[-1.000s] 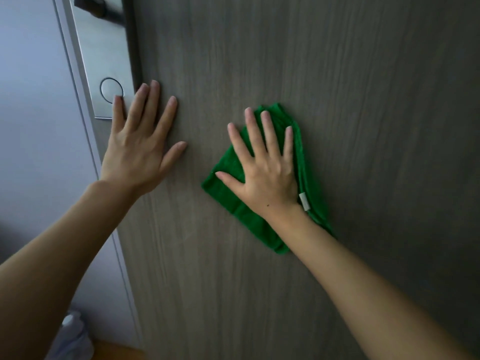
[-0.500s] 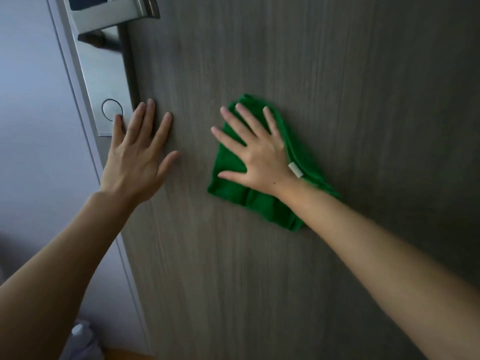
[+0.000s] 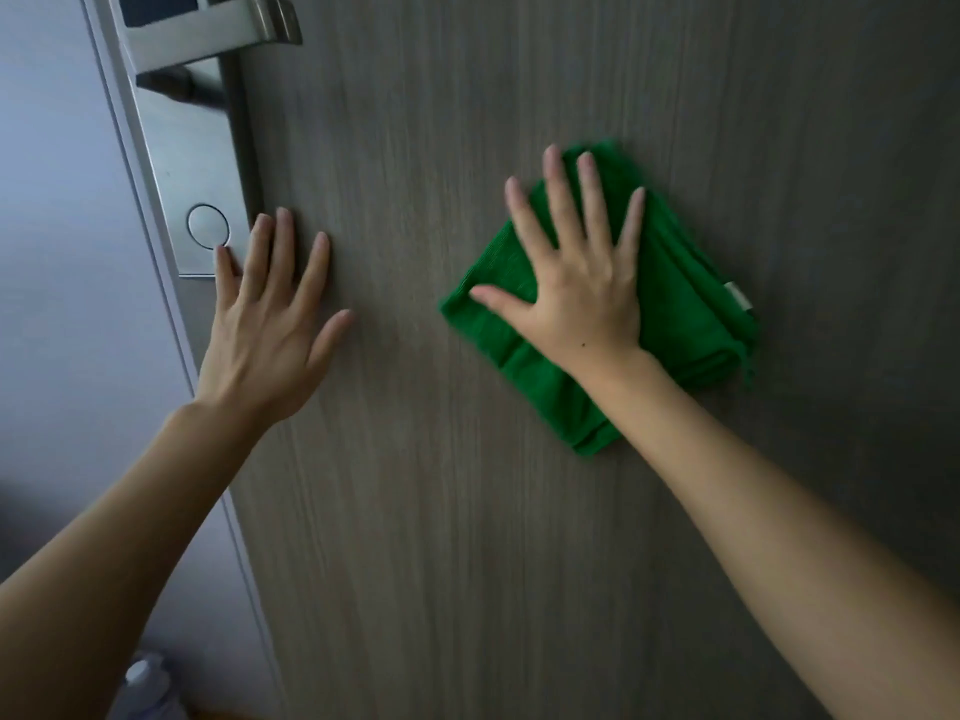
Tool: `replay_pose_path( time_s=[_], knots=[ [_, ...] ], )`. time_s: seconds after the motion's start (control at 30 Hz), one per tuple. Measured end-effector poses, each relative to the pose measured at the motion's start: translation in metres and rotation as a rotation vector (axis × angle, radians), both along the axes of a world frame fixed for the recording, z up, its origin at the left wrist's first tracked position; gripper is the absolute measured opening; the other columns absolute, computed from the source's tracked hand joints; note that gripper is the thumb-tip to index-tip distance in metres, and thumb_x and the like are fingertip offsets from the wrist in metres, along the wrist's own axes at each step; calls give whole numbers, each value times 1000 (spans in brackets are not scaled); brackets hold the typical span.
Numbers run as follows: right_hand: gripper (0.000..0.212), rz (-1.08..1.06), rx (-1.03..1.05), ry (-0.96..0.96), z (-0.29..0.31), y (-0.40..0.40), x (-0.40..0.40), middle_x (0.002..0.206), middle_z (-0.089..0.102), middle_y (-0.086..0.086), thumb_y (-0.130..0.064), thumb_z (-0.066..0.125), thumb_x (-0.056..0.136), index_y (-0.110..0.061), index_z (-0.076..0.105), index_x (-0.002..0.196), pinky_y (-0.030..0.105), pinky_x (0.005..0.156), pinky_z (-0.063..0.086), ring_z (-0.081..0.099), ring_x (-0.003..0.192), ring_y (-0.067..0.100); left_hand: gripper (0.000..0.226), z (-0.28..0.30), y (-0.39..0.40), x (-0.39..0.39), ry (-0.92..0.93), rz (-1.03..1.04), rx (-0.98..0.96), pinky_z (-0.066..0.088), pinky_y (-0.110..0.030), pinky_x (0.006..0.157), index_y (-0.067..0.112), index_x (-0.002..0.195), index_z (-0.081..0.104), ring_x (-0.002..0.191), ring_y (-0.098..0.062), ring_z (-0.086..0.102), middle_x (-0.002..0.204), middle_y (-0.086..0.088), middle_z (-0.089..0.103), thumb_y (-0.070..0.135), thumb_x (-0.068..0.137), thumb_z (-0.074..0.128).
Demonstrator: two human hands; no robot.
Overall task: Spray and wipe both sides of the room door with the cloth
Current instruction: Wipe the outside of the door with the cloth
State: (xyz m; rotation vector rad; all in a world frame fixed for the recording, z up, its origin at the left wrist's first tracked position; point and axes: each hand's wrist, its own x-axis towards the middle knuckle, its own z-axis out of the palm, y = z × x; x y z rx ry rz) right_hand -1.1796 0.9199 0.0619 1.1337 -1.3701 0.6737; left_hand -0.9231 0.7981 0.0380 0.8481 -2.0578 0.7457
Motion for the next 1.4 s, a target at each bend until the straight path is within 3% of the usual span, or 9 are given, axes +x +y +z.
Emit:
replay_pose_path(
  time_s=[0.17, 0.3, 0.43, 0.5, 0.67, 0.8, 1.03, 1.17, 1.4],
  knots=[
    [93, 123, 129, 218, -53, -20, 16, 153, 33, 11, -74, 58, 73, -19, 41, 145, 61, 114, 5, 23, 143, 32, 65, -38, 10, -3, 60, -79, 54, 1, -54, 119, 18, 155, 15, 148, -33, -11, 161, -16, -4, 49, 99, 24],
    [63, 310, 25, 372, -76, -30, 15, 132, 59, 8, -54, 79, 66, -13, 70, 114, 52, 109, 30, 50, 125, 29, 62, -85, 17, -5, 54, -106, 71, 4, -51, 120, 16, 153, 20, 149, -33, -6, 161, -18, 1, 47, 99, 24],
    [27, 399, -198, 428, -81, -31, 14, 94, 72, 2, -37, 81, 75, -12, 71, 75, 30, 78, 51, 65, 92, 21, 62, -123, 27, -7, 39, -132, 100, 7, -50, 120, 15, 152, 22, 149, -31, -3, 161, -16, 3, 48, 101, 21],
    [33, 442, -270, 422, -84, -30, 16, 80, 69, 0, -39, 74, 82, -11, 66, 66, 25, 63, 47, 66, 76, 18, 61, -140, 32, -9, 52, -135, 122, 5, -47, 121, 16, 153, 21, 150, -31, -2, 161, -14, 2, 46, 100, 23],
    [45, 498, -240, 311, -93, -9, 18, 64, 61, 1, -42, 54, 94, -9, 64, 66, 28, 42, 38, 53, 51, 17, 60, -181, 53, -17, 138, -194, 210, -5, -34, 122, 20, 153, 10, 150, -27, -3, 161, -13, 1, 44, 101, 24],
    [37, 515, -130, 169, -137, 25, 16, 59, 57, 2, -37, 65, 90, -6, 65, 70, 27, 37, 38, 52, 46, 16, 60, -227, 79, -25, 157, -272, 276, 16, -48, 118, 25, 153, 8, 150, -22, -3, 162, -9, 2, 43, 100, 30],
    [36, 496, 133, -170, -298, 105, 5, 62, 60, 1, -38, 66, 88, -6, 64, 73, 29, 42, 43, 58, 52, 17, 62, -328, 145, -31, 96, -458, 512, 24, -34, 111, 25, 153, 15, 148, -15, 7, 161, -1, 6, 48, 99, 33],
    [36, 532, 342, -186, -401, 154, 7, 60, 60, 2, -38, 64, 90, -6, 65, 73, 29, 38, 45, 58, 49, 16, 67, -417, 186, -14, -27, -560, 705, 34, -33, 107, 23, 153, 19, 144, -13, 22, 161, 1, 14, 58, 97, 32],
    [36, 574, 641, -270, -509, 200, 16, 65, 63, -2, -41, 64, 89, -9, 64, 74, 28, 43, 48, 62, 55, 14, 93, -552, 260, 14, -223, -556, 1040, 46, -32, 101, 31, 154, -6, 144, -11, 22, 162, 10, 1, 71, 87, 44]
  ],
)
